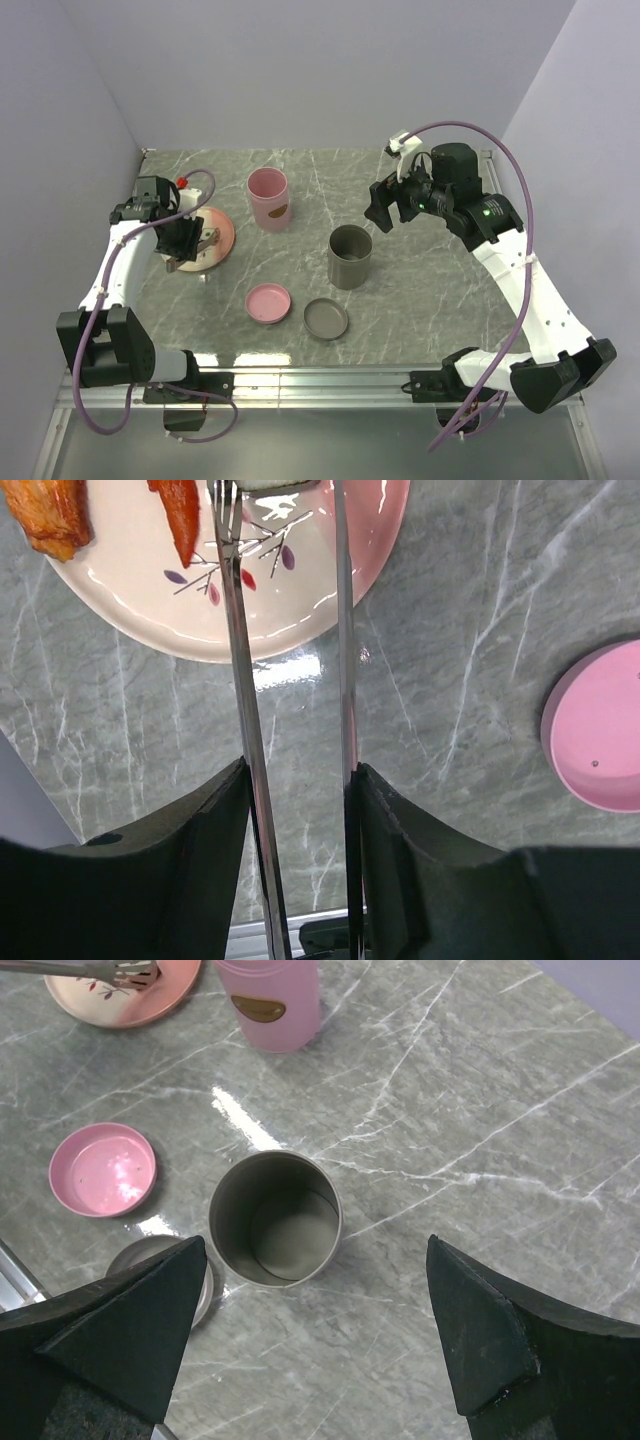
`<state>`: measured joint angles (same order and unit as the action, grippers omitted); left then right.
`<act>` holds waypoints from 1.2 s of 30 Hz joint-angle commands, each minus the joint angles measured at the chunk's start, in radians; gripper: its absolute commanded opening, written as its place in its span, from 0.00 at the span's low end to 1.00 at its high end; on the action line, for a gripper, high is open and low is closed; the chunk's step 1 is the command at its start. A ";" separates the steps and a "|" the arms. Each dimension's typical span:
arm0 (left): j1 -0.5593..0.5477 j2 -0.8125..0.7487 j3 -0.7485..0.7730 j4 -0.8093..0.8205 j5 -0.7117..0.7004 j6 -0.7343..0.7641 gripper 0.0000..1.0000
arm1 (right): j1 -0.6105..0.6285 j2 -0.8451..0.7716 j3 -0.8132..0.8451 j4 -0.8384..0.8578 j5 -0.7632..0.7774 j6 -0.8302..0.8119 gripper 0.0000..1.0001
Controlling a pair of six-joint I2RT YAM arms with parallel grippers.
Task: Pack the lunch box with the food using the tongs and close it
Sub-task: Pick up the fake food from the plate.
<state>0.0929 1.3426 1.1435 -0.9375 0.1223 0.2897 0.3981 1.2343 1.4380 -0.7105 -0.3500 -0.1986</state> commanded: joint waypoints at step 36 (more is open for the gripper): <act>-0.087 -0.077 0.484 -0.130 0.207 -0.064 0.23 | -0.033 -0.015 0.055 0.017 -0.007 0.005 0.98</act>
<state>0.0280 1.2873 1.5463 -1.0683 0.2630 0.2466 0.3740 1.2388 1.4544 -0.7116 -0.3500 -0.1986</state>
